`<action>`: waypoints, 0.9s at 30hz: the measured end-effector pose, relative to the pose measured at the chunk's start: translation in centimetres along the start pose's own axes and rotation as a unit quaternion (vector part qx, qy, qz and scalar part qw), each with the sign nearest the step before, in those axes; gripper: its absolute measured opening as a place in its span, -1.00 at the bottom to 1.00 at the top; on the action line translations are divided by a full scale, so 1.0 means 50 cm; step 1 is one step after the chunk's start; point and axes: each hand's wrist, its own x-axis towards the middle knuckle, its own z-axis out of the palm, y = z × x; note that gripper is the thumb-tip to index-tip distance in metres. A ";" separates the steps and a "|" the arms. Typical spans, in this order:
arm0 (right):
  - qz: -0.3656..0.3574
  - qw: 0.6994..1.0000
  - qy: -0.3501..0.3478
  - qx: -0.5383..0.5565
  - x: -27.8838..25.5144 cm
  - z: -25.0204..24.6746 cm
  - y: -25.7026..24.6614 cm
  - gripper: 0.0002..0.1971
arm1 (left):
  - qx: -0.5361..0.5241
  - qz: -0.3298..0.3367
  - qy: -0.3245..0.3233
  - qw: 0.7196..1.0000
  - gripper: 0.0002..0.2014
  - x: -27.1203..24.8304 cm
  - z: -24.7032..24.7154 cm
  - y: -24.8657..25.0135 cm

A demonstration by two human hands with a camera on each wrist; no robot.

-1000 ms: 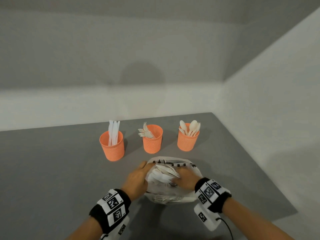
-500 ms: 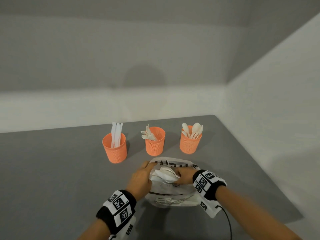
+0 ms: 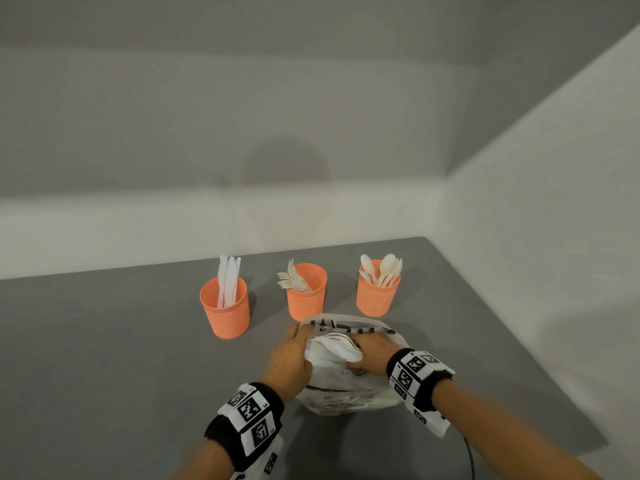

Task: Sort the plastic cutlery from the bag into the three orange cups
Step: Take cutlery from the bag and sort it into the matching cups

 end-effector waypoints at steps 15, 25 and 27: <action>-0.014 0.994 0.037 0.097 -0.003 0.025 0.012 -0.67 | -0.050 -0.047 -0.019 0.997 -0.44 0.012 0.006 -0.005; -0.011 0.989 0.055 0.139 -0.012 0.035 0.030 -0.55 | -0.075 -0.054 -0.038 0.995 -0.46 0.011 0.017 -0.002; -0.014 0.986 0.069 0.152 -0.014 0.037 0.034 -0.63 | -0.083 -0.055 -0.030 0.995 -0.44 0.010 0.022 0.001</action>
